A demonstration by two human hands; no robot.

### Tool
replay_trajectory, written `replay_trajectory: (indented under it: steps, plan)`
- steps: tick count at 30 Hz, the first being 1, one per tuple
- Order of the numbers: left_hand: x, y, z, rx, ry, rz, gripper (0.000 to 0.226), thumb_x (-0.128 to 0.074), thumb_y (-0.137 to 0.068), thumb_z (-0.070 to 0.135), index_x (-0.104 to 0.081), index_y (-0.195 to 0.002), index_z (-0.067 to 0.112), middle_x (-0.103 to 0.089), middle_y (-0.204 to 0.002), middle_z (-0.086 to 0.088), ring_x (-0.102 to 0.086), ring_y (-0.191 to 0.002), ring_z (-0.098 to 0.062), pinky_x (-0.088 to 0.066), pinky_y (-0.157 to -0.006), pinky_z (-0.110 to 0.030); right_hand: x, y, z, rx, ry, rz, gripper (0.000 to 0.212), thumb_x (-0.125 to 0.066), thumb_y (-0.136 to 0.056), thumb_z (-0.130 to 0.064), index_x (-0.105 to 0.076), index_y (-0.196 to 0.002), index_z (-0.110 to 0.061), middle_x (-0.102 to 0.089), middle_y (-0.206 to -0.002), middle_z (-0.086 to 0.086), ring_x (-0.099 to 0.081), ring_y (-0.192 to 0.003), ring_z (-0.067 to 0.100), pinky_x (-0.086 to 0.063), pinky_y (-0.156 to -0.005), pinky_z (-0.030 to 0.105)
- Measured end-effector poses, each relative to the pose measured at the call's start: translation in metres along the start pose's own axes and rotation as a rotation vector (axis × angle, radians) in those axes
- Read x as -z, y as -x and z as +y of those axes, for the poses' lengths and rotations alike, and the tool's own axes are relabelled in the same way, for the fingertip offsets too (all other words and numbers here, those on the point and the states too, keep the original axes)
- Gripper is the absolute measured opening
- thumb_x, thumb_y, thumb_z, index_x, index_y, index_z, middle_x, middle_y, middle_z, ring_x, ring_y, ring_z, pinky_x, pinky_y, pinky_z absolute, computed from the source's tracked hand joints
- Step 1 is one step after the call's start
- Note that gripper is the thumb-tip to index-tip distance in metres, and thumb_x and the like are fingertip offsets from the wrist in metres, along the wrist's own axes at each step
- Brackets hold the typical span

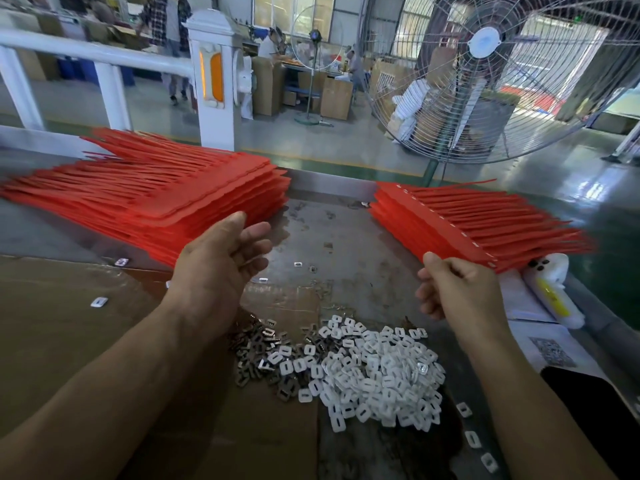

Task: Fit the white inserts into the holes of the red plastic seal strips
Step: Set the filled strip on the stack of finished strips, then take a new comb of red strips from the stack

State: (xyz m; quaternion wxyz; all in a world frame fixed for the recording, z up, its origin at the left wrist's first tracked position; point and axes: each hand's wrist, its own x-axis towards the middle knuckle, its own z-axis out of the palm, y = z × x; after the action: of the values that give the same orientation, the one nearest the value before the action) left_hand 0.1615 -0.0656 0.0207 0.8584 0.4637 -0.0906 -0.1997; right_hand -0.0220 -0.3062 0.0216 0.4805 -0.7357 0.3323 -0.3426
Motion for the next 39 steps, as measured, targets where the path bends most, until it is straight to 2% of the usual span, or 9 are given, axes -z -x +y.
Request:
replay_trajectory:
  steps: [8, 20, 22, 24, 26, 29, 32, 36, 39]
  plan:
    - [0.007, -0.003, -0.001, 0.156, 0.213, 0.197, 0.035, -0.048, -0.106, 0.034, -0.064, -0.102, 0.003, -0.077, -0.081, -0.010, -0.070, -0.058, -0.015, -0.057, -0.055, -0.023, -0.004, 0.006, -0.002, 0.003, 0.004, -0.060, 0.032, -0.063, -0.102, -0.030, -0.071, -0.081, -0.007, -0.069, -0.062, 0.008, -0.057, -0.046, 0.018, -0.044, -0.040, 0.022]
    - [0.008, -0.008, 0.012, 0.121, 0.199, 0.180, 0.024, -0.042, -0.108, 0.017, -0.058, -0.096, 0.004, -0.078, -0.089, -0.012, -0.066, -0.054, -0.012, -0.050, -0.047, -0.019, -0.004, 0.008, 0.001, -0.010, 0.012, -0.119, 0.031, -0.062, -0.103, -0.030, -0.072, -0.083, -0.009, -0.071, -0.064, 0.008, -0.060, -0.046, 0.019, -0.046, -0.042, 0.026]
    - [-0.001, 0.003, 0.015, 0.176, 0.179, 0.047, 0.025, -0.048, -0.104, 0.017, -0.066, -0.091, 0.006, -0.078, -0.084, -0.007, -0.060, -0.049, -0.009, -0.045, -0.044, -0.016, -0.003, 0.007, 0.001, -0.012, -0.002, -0.115, 0.031, -0.062, -0.103, -0.031, -0.072, -0.083, -0.009, -0.071, -0.065, 0.008, -0.060, -0.046, 0.020, -0.046, -0.041, 0.027]
    - [-0.011, 0.017, 0.011, 0.260, -0.005, -0.225, 0.030, -0.055, -0.096, 0.025, -0.079, -0.090, 0.008, -0.076, -0.077, -0.004, -0.054, -0.044, -0.008, -0.040, -0.041, -0.015, -0.004, 0.008, -0.001, -0.008, -0.021, -0.119, 0.031, -0.062, -0.103, -0.031, -0.072, -0.082, -0.009, -0.070, -0.065, 0.009, -0.059, -0.047, 0.021, -0.046, -0.041, 0.028]
    - [-0.020, 0.030, 0.002, 0.371, -0.177, -0.523, 0.033, -0.057, -0.091, 0.029, -0.080, -0.102, 0.007, -0.074, -0.072, -0.005, -0.050, -0.042, -0.010, -0.035, -0.041, -0.018, -0.005, 0.008, -0.003, -0.002, -0.049, -0.135, 0.032, -0.063, -0.102, -0.032, -0.073, -0.079, -0.012, -0.071, -0.067, 0.010, -0.059, -0.047, 0.021, -0.046, -0.042, 0.028]
    - [-0.023, 0.042, -0.005, 0.485, -0.118, -0.803, 0.039, -0.054, -0.098, 0.030, -0.071, -0.124, 0.005, -0.071, -0.067, -0.003, -0.046, -0.042, -0.010, -0.032, -0.043, -0.021, -0.007, 0.013, -0.009, 0.021, -0.063, -0.257, 0.028, -0.064, -0.102, -0.034, -0.076, -0.080, -0.020, -0.074, -0.073, 0.009, -0.061, -0.050, 0.022, -0.046, -0.043, 0.030]
    - [-0.024, 0.042, -0.009, 0.521, -0.126, -0.805, 0.041, -0.051, -0.100, 0.032, -0.070, -0.126, 0.007, -0.069, -0.065, -0.001, -0.043, -0.043, -0.008, -0.031, -0.044, -0.020, -0.013, 0.018, -0.012, 0.044, -0.068, -0.410, 0.026, -0.065, -0.099, -0.045, -0.079, -0.092, -0.024, -0.076, -0.082, 0.007, -0.066, -0.059, 0.023, -0.047, -0.047, 0.030]
    - [-0.028, 0.046, -0.012, 0.534, -0.178, -0.775, 0.043, -0.047, -0.102, 0.033, -0.071, -0.123, 0.005, -0.068, -0.065, -0.002, -0.040, -0.043, -0.008, -0.027, -0.043, -0.021, -0.021, 0.024, -0.016, 0.061, -0.094, -0.595, 0.039, -0.069, -0.089, -0.062, -0.073, -0.119, -0.037, -0.078, -0.093, 0.004, -0.074, -0.073, 0.029, -0.057, -0.056, 0.035]
    - [-0.028, 0.046, -0.012, 0.538, -0.222, -0.780, 0.047, -0.045, -0.103, 0.037, -0.072, -0.119, 0.002, -0.069, -0.068, -0.006, -0.041, -0.044, -0.009, -0.029, -0.042, -0.020, -0.028, 0.023, -0.014, 0.089, -0.048, -0.696, 0.056, -0.066, -0.087, -0.073, -0.054, -0.139, -0.056, -0.073, -0.124, -0.007, -0.074, -0.105, 0.024, -0.059, -0.090, 0.049]
